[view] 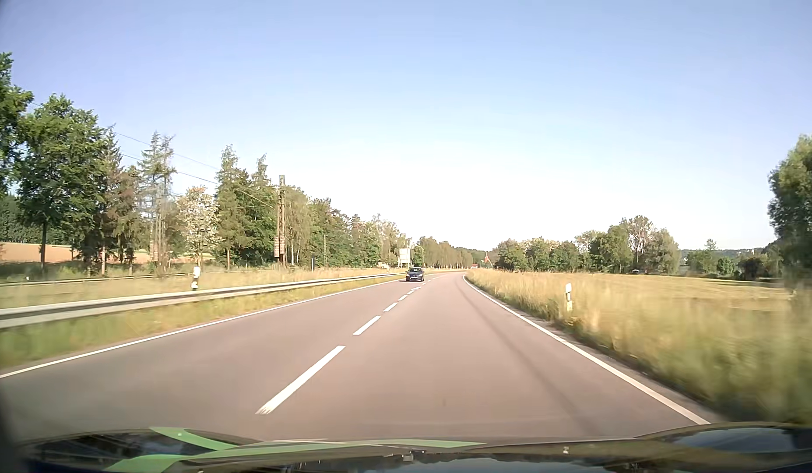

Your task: Follow the waypoints while adhering to traffic rules and regulations

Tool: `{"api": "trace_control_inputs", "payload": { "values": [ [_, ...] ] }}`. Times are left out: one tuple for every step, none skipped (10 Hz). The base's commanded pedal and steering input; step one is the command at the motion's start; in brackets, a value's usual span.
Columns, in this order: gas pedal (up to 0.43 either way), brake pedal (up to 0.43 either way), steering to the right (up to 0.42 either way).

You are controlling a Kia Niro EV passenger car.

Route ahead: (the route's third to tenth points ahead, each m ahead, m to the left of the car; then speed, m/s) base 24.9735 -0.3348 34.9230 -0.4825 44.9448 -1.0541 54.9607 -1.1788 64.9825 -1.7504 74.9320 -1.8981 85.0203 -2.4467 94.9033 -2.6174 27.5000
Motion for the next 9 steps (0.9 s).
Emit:
{"api": "trace_control_inputs", "payload": {
  "values": [
    [0.248, 0.000, 0.001],
    [0.248, 0.000, 0.001],
    [0.248, 0.000, 0.002],
    [0.248, 0.000, 0.001],
    [0.260, 0.000, 0.001],
    [0.268, 0.000, 0.002],
    [0.280, 0.000, 0.001],
    [0.280, 0.000, 0.002],
    [0.287, 0.000, 0.001]
  ]
}}
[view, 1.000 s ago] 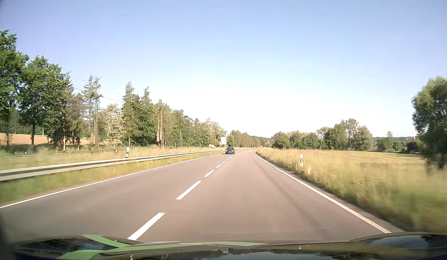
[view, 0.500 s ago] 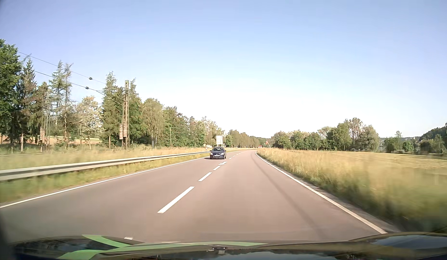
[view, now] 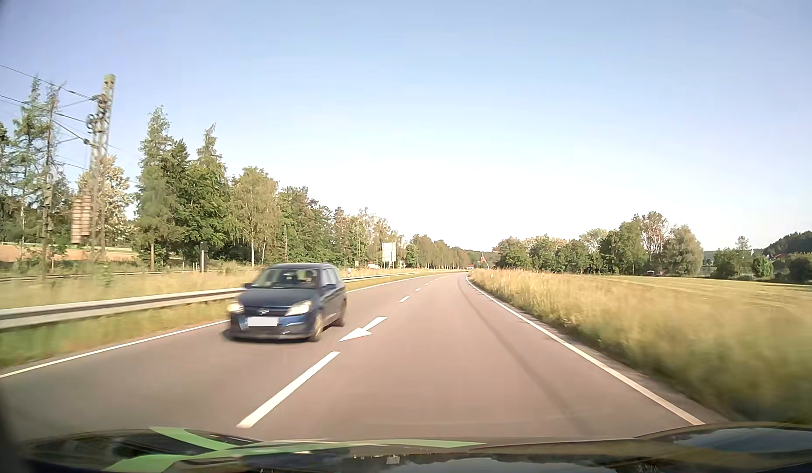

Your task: Follow the waypoints while adhering to traffic rules and regulations

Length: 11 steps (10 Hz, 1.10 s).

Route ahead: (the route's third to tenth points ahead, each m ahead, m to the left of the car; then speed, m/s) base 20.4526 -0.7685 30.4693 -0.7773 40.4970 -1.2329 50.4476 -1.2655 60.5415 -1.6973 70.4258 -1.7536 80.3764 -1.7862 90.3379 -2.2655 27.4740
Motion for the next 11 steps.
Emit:
{"api": "trace_control_inputs", "payload": {
  "values": [
    [0.287, 0.000, 0.002],
    [0.287, 0.000, 0.001],
    [0.287, 0.000, 0.001],
    [0.287, 0.000, 0.001],
    [0.280, 0.000, 0.001],
    [0.260, 0.000, 0.001],
    [0.248, 0.000, 0.001],
    [0.248, 0.000, 0.003],
    [0.240, 0.000, 0.004],
    [0.228, 0.000, 0.005],
    [0.228, 0.000, 0.005]
  ]
}}
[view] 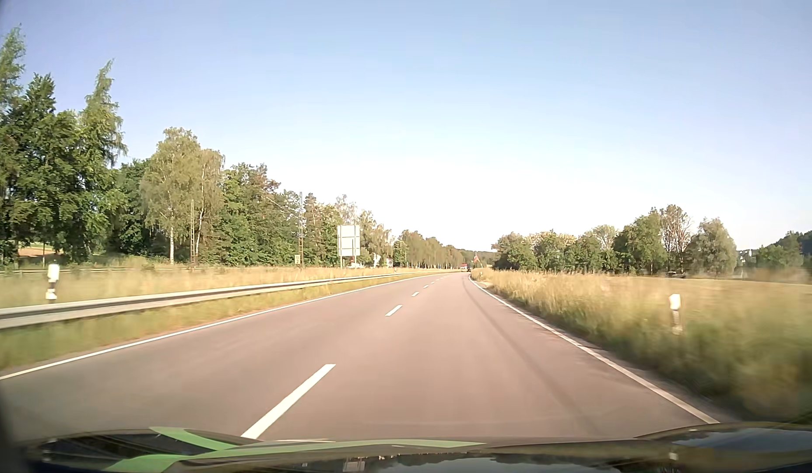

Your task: Follow the waypoints while adhering to traffic rules and regulations

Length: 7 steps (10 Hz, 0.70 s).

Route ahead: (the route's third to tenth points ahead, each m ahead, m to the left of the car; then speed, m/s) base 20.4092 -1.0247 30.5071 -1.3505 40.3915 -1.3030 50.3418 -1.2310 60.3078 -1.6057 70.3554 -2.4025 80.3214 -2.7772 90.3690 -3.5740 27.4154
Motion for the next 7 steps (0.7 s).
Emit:
{"api": "trace_control_inputs", "payload": {
  "values": [
    [0.228, 0.000, 0.005],
    [0.228, 0.000, 0.005],
    [0.228, 0.000, 0.005],
    [0.228, 0.000, 0.005],
    [0.228, 0.000, 0.005],
    [0.228, 0.000, 0.005],
    [0.228, 0.000, 0.005]
  ]
}}
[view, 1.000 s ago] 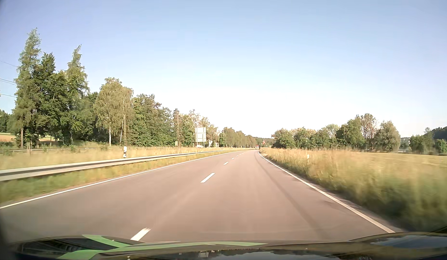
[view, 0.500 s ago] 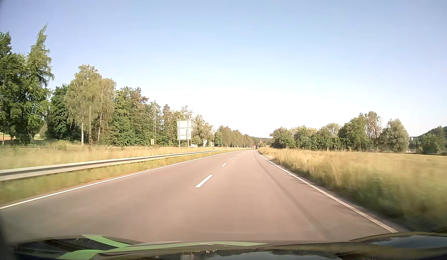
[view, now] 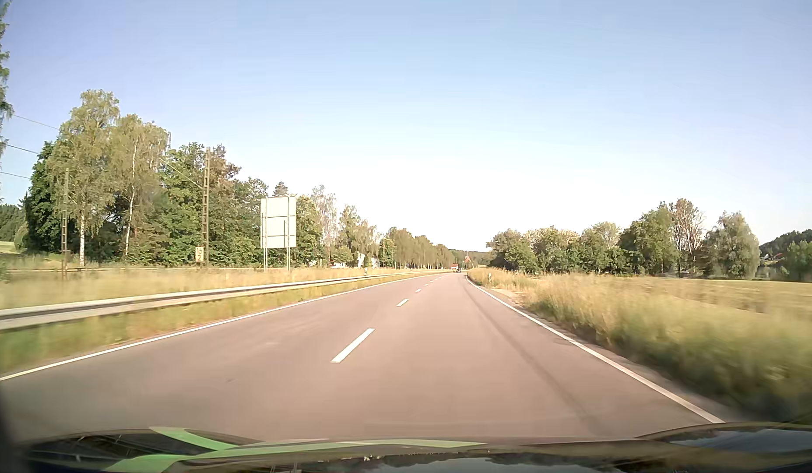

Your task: Follow the waypoints while adhering to traffic rules and regulations

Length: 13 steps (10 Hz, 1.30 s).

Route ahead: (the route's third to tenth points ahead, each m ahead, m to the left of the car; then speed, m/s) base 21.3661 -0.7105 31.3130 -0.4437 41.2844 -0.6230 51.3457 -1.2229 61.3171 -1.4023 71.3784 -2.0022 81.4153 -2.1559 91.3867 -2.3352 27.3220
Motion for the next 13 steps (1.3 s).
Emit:
{"api": "trace_control_inputs", "payload": {
  "values": [
    [0.228, 0.000, 0.005],
    [0.228, 0.000, 0.005],
    [0.240, 0.000, 0.004],
    [0.260, 0.000, 0.003],
    [0.268, 0.000, 0.003],
    [0.280, 0.000, 0.003],
    [0.280, 0.000, 0.003],
    [0.280, 0.000, 0.003],
    [0.280, 0.000, 0.003],
    [0.280, 0.000, 0.003],
    [0.280, 0.000, 0.003],
    [0.268, 0.000, 0.003],
    [0.260, 0.000, 0.004]
  ]
}}
